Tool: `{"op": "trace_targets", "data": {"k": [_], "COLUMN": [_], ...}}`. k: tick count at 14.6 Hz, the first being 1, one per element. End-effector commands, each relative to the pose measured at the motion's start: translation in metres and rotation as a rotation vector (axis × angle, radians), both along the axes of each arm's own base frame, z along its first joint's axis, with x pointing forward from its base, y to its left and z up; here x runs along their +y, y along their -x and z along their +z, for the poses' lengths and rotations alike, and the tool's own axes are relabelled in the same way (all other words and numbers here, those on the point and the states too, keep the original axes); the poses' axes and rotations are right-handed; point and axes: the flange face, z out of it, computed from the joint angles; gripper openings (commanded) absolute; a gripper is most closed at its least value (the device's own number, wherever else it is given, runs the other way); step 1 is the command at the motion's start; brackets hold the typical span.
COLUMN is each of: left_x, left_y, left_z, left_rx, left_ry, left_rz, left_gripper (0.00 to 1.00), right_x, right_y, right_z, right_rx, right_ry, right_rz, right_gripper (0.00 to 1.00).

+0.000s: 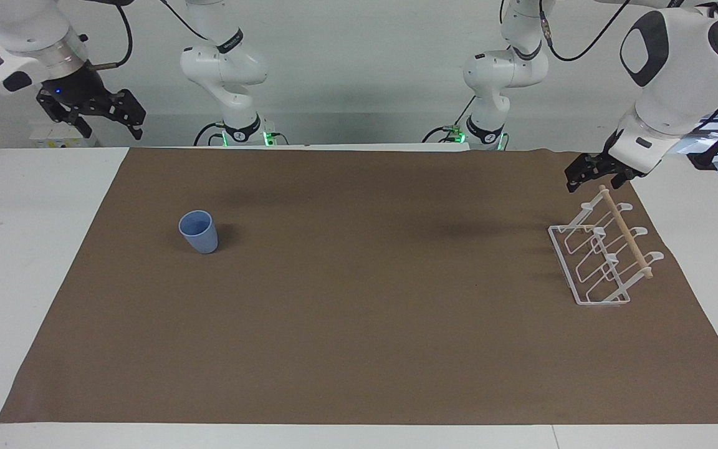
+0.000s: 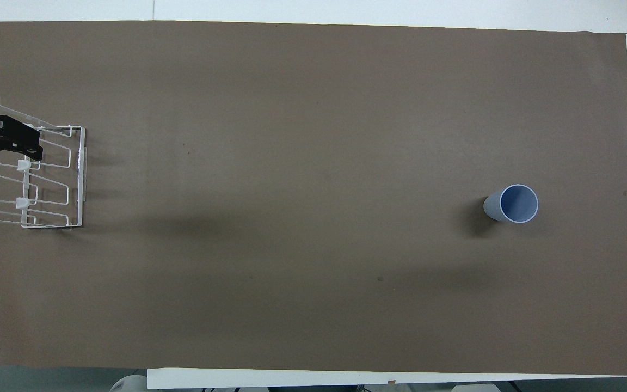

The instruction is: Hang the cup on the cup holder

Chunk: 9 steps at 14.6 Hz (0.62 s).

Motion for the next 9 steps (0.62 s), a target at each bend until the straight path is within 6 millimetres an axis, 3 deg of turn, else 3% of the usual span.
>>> {"op": "trace_targets", "data": {"k": [1,5,8,9], "left_x": [-0.003,-0.003,-0.003,-0.003], "left_y": [0.004,0.004,0.004,0.004], "left_z": [0.0,0.0,-0.001,-0.001], "left_rx": [-0.004,-0.004,-0.002,-0.002], "left_ry": [-0.011,-0.011,-0.012,-0.012], "left_rz": [0.005,0.006,0.006,0.006], "left_gripper": [1.0,1.0,1.0,1.0], "right_x": [0.002,0.003,0.011,0.012], "right_y": [0.001,0.005,0.017,0.02], "right_z": [0.001,-0.003,-0.048,-0.071], "right_rx": [0.006,0.011,-0.056,-0.082], "right_ry": [0.001,-0.004,-0.011,-0.031], "right_rz": [-0.007,0.007,0.03,0.036], "right_gripper": [1.0,1.0,1.0,1.0]}}
